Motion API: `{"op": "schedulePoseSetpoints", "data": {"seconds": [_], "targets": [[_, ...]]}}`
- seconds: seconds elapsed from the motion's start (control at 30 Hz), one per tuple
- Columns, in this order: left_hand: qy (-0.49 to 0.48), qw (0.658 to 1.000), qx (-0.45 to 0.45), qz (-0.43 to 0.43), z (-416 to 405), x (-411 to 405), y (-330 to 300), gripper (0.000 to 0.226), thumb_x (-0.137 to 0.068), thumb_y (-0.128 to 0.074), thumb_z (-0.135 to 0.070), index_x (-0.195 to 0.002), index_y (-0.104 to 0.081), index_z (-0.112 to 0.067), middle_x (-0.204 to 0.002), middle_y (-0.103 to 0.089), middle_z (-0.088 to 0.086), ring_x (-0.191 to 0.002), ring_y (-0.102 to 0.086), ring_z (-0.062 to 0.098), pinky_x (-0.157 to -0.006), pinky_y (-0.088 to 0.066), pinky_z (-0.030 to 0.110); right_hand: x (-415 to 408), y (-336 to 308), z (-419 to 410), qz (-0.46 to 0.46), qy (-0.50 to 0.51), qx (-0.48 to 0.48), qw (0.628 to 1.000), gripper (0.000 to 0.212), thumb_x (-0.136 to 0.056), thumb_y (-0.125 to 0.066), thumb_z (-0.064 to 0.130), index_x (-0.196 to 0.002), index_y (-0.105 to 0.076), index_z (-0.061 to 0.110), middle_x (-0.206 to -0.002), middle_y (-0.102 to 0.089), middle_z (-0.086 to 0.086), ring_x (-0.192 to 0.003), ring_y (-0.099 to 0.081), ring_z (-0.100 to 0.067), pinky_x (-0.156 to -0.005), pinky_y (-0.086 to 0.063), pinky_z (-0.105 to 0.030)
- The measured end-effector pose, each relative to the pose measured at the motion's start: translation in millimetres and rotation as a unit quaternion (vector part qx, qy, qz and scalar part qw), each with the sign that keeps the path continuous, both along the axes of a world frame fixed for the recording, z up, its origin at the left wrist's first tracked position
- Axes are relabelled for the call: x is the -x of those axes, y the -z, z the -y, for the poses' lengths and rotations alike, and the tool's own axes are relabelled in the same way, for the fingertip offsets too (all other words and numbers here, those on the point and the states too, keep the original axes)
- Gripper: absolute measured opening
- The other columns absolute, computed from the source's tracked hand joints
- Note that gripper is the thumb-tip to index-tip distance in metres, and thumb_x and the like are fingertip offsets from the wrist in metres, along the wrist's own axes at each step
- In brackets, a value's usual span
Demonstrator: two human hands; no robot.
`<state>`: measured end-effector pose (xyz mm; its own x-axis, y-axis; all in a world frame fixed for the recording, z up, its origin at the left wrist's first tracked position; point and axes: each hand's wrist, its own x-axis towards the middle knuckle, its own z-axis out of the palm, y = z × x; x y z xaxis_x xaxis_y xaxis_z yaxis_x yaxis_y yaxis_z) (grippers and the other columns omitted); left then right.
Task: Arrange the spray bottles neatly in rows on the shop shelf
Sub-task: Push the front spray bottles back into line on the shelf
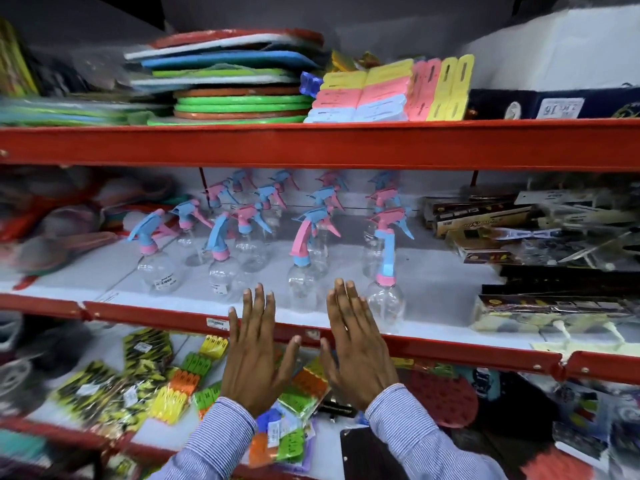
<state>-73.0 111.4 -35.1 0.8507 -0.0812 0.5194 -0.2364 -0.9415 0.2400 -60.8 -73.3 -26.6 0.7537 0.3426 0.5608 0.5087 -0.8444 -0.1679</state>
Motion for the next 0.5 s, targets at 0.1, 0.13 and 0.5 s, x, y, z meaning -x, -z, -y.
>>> {"op": "schedulePoseSetpoints", "data": {"seconds": [0.1, 0.13, 0.5], "targets": [[0.027, 0.999, 0.008, -0.021, -18.3, -16.9, 3.2, 0.075, -0.093, -0.027, -0.055, -0.151, -0.002, -0.014, -0.163, 0.002, 0.007, -0.15, 0.009, 0.018, -0.122, -0.001, 0.043, -16.4, 0.1, -21.9, -0.025, 0.018, -0.022, 0.999, 0.067, -0.094, -0.036, 0.031, -0.149, -0.003, 0.01, -0.161, 0.002, -0.009, -0.148, 0.009, -0.019, -0.121, -0.006, -0.039], [0.041, 0.999, 0.012, -0.03, -22.0, -22.9, 4.4, 0.075, -0.093, -0.025, -0.055, -0.151, 0.0, -0.015, -0.163, 0.004, 0.006, -0.15, 0.011, 0.016, -0.122, 0.001, 0.04, -20.7, 0.4, -26.9, -0.038, 0.024, -0.038, 0.998, 0.067, -0.094, -0.035, 0.03, -0.149, -0.002, 0.01, -0.161, 0.004, -0.008, -0.148, 0.01, -0.018, -0.121, -0.005, -0.037], [0.16, 0.963, 0.189, -0.107, -34.4, -67.7, -6.5, 0.071, -0.091, -0.026, -0.056, -0.151, -0.007, -0.024, -0.162, -0.009, -0.004, -0.149, -0.011, 0.01, -0.122, -0.017, 0.033, -56.1, -15.0, -51.1, -0.2, 0.085, -0.23, 0.949, 0.062, -0.095, -0.038, 0.012, -0.149, -0.008, 0.014, -0.133, -0.053, -0.022, -0.098, -0.061, -0.026, -0.087, -0.05, -0.035]]}}
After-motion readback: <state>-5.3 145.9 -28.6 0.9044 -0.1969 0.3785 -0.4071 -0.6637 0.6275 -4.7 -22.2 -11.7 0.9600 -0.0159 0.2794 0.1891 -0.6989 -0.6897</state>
